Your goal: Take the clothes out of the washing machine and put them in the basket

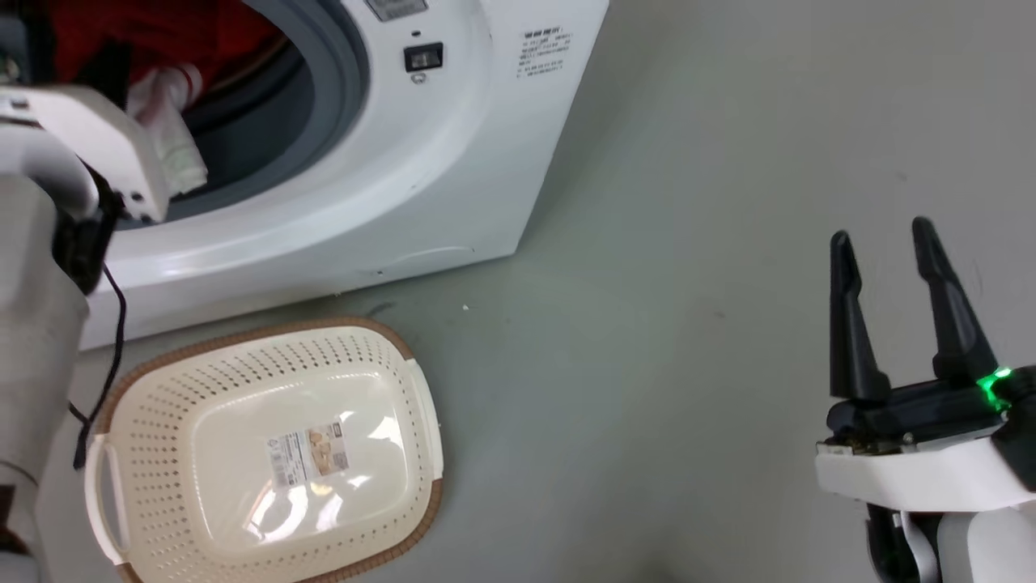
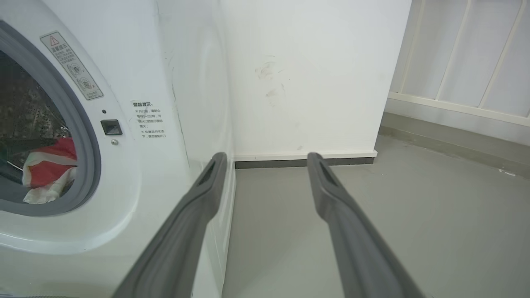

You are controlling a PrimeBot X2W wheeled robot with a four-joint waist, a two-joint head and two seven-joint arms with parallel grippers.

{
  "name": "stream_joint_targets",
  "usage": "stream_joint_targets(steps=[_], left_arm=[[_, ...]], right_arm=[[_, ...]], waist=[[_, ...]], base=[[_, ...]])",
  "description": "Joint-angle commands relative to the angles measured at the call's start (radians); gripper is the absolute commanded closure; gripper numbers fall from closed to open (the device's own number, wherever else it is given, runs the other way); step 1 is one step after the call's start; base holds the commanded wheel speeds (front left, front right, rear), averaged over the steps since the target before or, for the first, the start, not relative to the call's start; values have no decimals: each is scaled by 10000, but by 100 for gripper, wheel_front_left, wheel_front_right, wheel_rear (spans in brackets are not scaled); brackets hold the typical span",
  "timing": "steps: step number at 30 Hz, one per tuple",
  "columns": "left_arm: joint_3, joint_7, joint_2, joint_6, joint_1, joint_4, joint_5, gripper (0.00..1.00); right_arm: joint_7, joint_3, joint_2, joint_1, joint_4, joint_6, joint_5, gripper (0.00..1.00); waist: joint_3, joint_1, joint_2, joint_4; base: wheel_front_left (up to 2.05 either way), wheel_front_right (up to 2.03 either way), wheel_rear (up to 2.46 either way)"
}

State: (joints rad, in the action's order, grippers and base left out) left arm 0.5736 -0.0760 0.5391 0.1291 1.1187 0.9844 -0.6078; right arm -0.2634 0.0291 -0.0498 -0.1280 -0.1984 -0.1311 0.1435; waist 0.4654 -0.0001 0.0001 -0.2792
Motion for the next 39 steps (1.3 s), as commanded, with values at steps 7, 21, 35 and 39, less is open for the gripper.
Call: stream_joint_targets(steps=[7,21,35,39], left_arm=[[25,-1468,-312,-406,-1797,-693,-39,100],[72,-1855,-553,-1664,-5210,-3822,-113,100],[477,-1455,-174,-2872,-8517,-6799,-356,100],[563,-1404,-162,-2837,-8970,-6858,-509,100]], right_arm=[[-21,71,-9,788,317,7,-429,0],[-21,204,-9,1913,632,7,-933,0],[-21,197,-8,2648,856,7,-1090,0],[-21,240,-8,2651,866,7,-1052,0]], waist=[[-1520,1,-1,472],[-3147,1,-1,1063],[-4200,1,-1,1334],[-4172,1,-1,1295]], base=[[0,0,0],[0,0,0],[0,0,0],[0,0,0]])
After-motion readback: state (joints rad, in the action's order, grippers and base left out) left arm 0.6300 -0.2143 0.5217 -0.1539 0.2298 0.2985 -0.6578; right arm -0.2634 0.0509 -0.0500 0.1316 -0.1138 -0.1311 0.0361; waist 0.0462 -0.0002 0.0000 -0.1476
